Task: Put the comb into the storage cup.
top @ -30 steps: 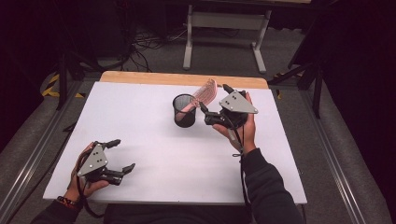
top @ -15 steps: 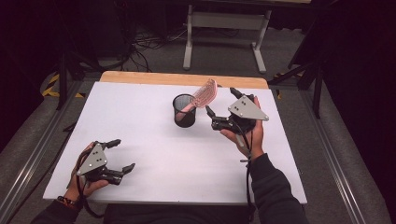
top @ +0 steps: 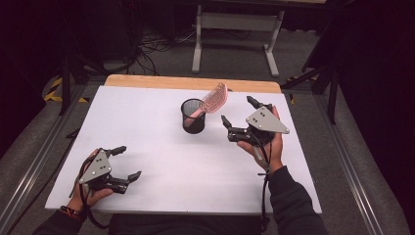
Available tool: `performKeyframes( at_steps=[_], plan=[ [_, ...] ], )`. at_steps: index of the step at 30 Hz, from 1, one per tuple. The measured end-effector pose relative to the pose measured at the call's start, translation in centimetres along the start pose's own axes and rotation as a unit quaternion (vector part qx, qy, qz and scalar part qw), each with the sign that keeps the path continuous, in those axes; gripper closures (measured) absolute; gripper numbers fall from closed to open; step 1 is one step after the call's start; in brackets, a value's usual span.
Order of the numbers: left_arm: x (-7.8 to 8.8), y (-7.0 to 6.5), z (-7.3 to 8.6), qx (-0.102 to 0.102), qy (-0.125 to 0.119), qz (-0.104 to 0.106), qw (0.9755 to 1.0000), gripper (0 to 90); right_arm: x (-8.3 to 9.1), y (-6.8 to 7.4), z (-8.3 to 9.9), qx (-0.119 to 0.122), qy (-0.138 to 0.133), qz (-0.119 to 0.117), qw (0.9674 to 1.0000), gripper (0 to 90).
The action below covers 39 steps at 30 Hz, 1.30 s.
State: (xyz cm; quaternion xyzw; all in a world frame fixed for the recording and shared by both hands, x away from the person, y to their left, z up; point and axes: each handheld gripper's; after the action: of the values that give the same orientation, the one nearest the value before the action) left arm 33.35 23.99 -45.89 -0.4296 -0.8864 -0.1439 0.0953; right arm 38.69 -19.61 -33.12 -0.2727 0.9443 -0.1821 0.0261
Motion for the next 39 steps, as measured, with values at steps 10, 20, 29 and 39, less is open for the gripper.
performKeyframes(
  at_steps=[10,20,29,39],
  plan=[
    [0.0,0.1,0.1,0.002,0.002,-0.003,1.0,7.2,1.1,0.7,0.8,0.02,0.01,-0.005,0.9997,8.6],
    [0.0,0.0,0.1,0.0,0.006,-0.002,1.0,7.2,2.1,1.4,1.6,0.032,0.015,-0.007,0.9993,8.7],
    [-0.1,0.0,0.0,-0.002,0.008,-0.003,1.0,7.2,3.1,1.6,2.8,0.024,0.019,-0.008,0.9995,8.7],
    [-0.1,0.0,0.1,-0.003,0.008,-0.005,1.0,7.2,4.1,1.7,4.1,0.017,0.03,-0.011,0.9994,8.7]
  ],
)
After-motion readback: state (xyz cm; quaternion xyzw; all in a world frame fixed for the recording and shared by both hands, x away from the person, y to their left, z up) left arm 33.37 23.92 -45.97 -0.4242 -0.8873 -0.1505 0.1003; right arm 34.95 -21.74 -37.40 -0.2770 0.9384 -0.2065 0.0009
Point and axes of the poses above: each handheld gripper's, and its own axes: x roughly backward along the jaws, z roughly out of its underside, y roughly to its left, and after that the axes turned 3 degrees about -y, right-handed
